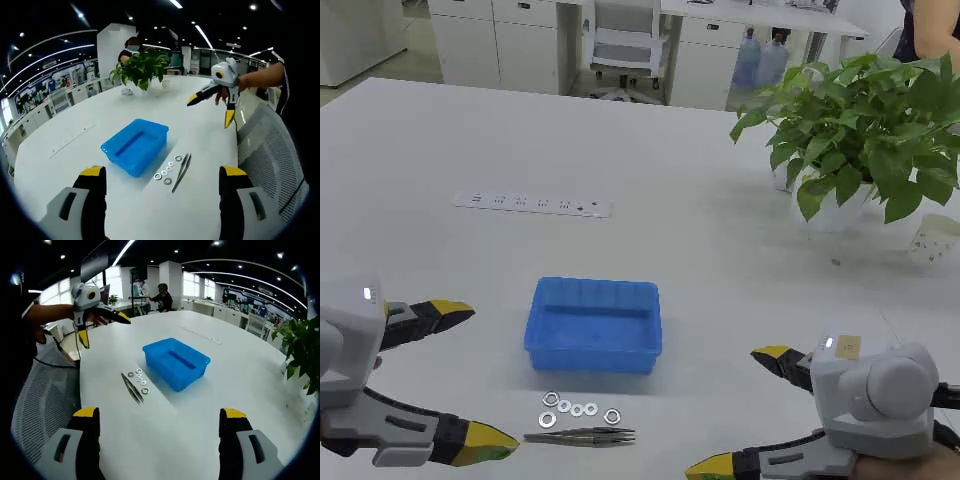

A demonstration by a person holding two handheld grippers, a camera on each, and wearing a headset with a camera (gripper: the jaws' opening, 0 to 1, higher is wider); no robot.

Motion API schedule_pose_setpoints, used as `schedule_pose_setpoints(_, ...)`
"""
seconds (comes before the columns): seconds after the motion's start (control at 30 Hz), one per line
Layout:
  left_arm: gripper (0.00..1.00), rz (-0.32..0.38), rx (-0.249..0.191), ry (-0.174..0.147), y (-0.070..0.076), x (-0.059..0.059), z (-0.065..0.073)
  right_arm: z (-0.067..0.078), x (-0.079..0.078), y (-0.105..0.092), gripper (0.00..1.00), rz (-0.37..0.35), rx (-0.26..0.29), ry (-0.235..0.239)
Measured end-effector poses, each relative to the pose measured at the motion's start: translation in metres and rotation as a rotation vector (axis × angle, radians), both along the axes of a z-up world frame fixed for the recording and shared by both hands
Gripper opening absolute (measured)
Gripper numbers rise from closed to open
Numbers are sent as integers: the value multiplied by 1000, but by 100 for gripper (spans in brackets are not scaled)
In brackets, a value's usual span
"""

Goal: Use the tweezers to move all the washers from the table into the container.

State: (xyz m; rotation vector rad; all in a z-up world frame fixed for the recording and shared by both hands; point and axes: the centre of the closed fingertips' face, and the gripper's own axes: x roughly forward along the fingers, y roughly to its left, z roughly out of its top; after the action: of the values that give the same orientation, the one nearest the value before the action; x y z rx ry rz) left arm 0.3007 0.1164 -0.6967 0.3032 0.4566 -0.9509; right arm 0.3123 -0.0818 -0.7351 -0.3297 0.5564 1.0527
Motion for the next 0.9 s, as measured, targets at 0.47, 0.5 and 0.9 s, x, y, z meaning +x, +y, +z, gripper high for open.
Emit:
schedule_pose_setpoints(0.47,99,-5,1,-5,0,-2,1,2,0,1,99,2,2,-8)
schedule_pose_setpoints(0.5,99,-6,2,-5,0,-2,1,2,0,1,99,3,3,-9)
schedule_pose_setpoints(0.9,99,-11,4,-9,0,-2,1,3,1,0,98,5,3,-13)
